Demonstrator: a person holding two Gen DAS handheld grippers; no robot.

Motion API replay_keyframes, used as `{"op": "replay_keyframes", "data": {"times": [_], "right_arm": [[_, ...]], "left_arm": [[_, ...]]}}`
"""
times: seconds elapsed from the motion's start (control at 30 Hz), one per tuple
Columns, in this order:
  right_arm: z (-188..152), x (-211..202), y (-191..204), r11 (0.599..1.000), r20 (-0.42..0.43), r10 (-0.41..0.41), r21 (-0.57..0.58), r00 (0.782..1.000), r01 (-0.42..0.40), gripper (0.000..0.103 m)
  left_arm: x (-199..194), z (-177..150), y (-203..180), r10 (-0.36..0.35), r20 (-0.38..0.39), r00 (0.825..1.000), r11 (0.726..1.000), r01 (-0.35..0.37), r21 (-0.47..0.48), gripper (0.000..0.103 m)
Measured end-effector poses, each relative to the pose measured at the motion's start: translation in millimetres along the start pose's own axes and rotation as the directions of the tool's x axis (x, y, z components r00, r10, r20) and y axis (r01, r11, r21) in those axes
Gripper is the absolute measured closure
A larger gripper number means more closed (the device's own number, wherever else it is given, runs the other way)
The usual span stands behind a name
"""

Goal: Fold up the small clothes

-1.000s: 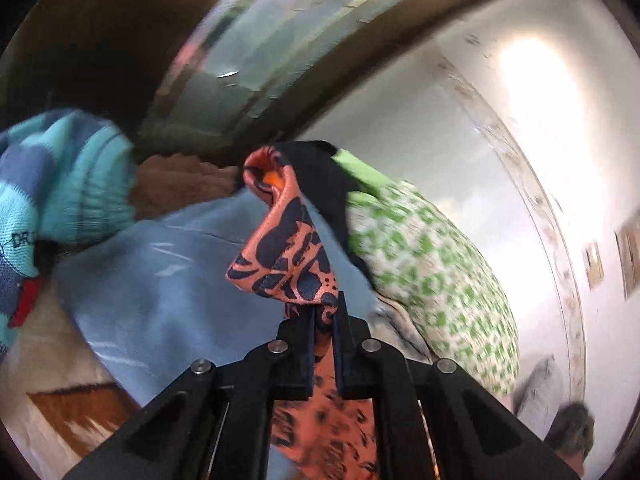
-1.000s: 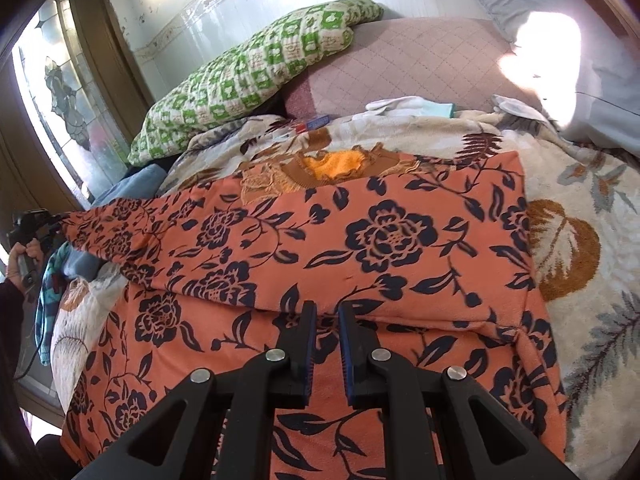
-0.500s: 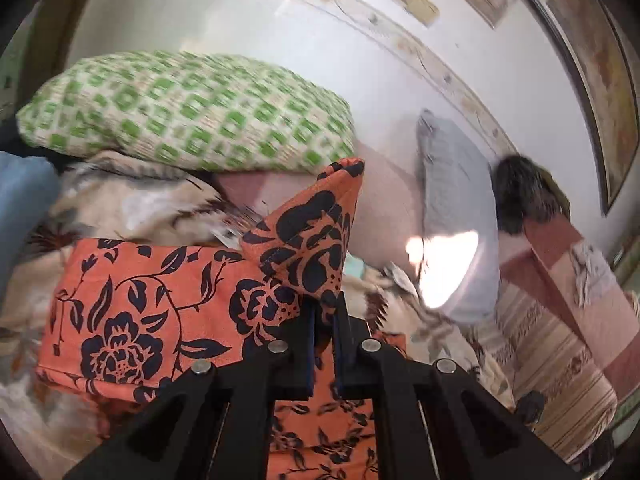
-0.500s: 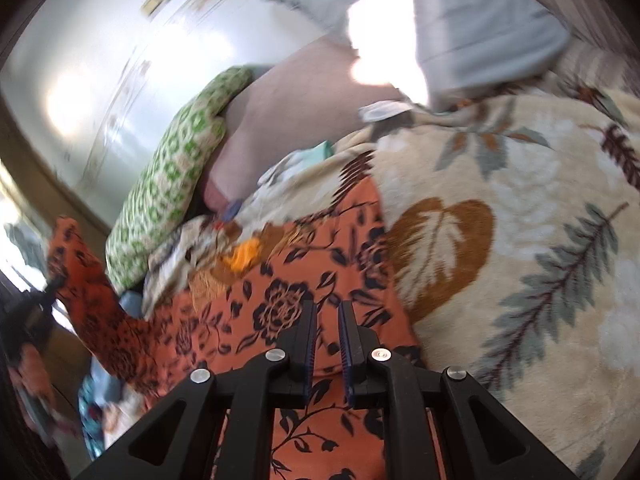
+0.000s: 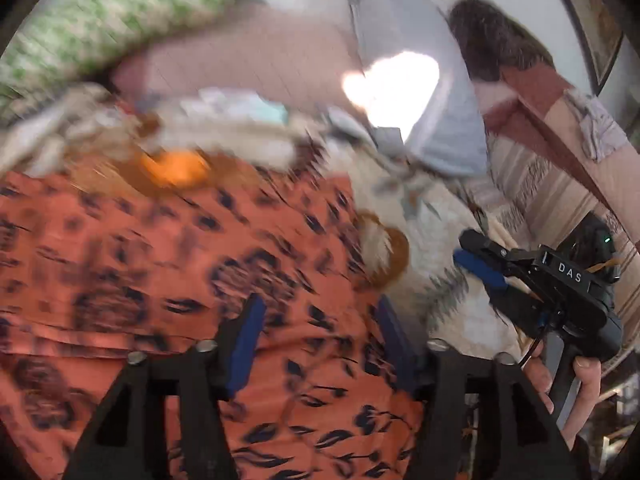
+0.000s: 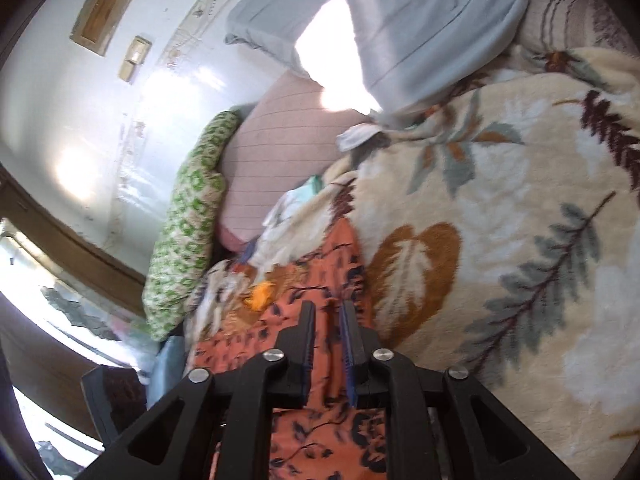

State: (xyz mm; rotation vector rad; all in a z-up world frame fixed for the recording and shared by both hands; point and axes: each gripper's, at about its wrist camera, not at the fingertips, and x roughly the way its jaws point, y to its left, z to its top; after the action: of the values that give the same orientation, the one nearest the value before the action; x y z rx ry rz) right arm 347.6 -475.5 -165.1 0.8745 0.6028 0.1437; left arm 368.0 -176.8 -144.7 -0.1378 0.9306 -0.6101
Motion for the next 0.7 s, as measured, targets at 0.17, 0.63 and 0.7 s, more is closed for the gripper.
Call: {"op": "replay_keyframes", "data": {"times": [0.17,0.63,0.7], "right_arm": [[-17,20,20,0.997,-0.081,0.077,0.012,0.994,-0.076,0.027],[-20,117,12,0.999,-0.272,-0.046,0.01,0.961,0.051,0.047],[-22,127,7,0.998,-0.308,-0.051,0.008,0.95,0.056,0.047]], "left_arm": [[-63,2,73,0.333,0.159,0.929,0.943,-0.323,-0.084,0.032],[-111,-13,279,0.555,0.053,0.83,0.734,-0.459,-0.501,0.032],[-105,-11,279,0.541,0.051,0.839,0.751,-0.454,-0.48,0.032]]}}
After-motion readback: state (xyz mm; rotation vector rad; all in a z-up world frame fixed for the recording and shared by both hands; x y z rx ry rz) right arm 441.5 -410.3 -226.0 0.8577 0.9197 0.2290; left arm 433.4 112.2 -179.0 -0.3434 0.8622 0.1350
